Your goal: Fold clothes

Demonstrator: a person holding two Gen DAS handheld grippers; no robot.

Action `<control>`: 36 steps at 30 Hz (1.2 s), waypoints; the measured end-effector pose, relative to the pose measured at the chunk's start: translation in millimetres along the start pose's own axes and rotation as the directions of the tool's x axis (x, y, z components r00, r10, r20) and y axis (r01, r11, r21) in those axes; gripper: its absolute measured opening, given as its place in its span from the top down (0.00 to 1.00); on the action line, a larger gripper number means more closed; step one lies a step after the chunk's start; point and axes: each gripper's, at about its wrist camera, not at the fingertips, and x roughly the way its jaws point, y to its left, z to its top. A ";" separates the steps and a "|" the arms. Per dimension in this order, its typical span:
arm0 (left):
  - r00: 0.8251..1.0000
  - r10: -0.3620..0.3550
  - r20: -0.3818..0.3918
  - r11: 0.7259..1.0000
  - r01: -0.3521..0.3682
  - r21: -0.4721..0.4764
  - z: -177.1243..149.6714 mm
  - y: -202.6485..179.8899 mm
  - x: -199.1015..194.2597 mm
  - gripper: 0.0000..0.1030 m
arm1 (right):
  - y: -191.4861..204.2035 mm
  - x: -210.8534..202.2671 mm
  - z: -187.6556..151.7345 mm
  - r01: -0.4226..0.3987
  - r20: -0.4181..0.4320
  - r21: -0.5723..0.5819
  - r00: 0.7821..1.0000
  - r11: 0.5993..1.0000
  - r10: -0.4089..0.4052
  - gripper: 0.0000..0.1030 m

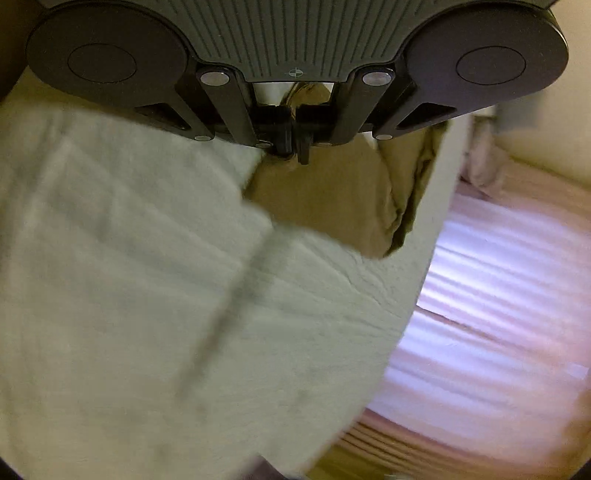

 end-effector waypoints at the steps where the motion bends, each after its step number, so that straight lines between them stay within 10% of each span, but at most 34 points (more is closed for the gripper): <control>1: 1.000 -0.003 0.002 1.000 0.003 -0.017 1.1 2.6 -1.4 0.71 | 7.0 -6.9 8.2 0.023 0.047 -0.065 0.999 0.998 -0.020 0.99; 9: 0.998 -0.039 -0.052 0.982 0.029 -0.185 -20.9 26.2 16.5 0.64 | 14.8 5.5 46.6 0.261 0.082 -0.264 0.965 0.928 -0.248 0.98; 13: 0.995 -0.089 -0.042 0.966 0.076 -0.245 -29.0 32.1 32.3 0.73 | 2.0 -1.8 29.7 0.262 0.094 -0.197 0.964 0.945 -0.247 0.35; 14: 0.994 -0.102 -0.037 0.967 0.091 -0.239 -25.9 31.0 35.9 1.00 | 2.6 -4.8 25.3 0.249 0.108 -0.190 0.967 0.950 -0.232 0.29; 20: 0.993 -0.031 0.113 0.998 0.026 0.048 53.3 16.9 21.8 1.00 | 9.7 -18.9 14.7 0.270 0.141 -0.237 0.960 0.933 -0.242 0.29; 25: 0.966 0.135 0.218 0.949 -0.190 0.252 110.8 25.6 18.8 1.00 | 17.1 -29.7 10.9 0.318 0.157 -0.305 0.947 0.898 -0.282 0.29; 30: 0.963 0.248 0.107 0.898 -0.270 0.347 95.0 41.0 60.5 1.00 | 32.6 -24.2 5.8 0.350 0.158 -0.382 0.937 0.855 -0.312 0.29; 36: 0.949 0.306 0.081 0.907 -0.316 0.276 74.9 57.6 57.7 0.89 | 63.8 -15.9 -4.5 0.302 0.132 -0.494 0.953 0.815 -0.273 0.29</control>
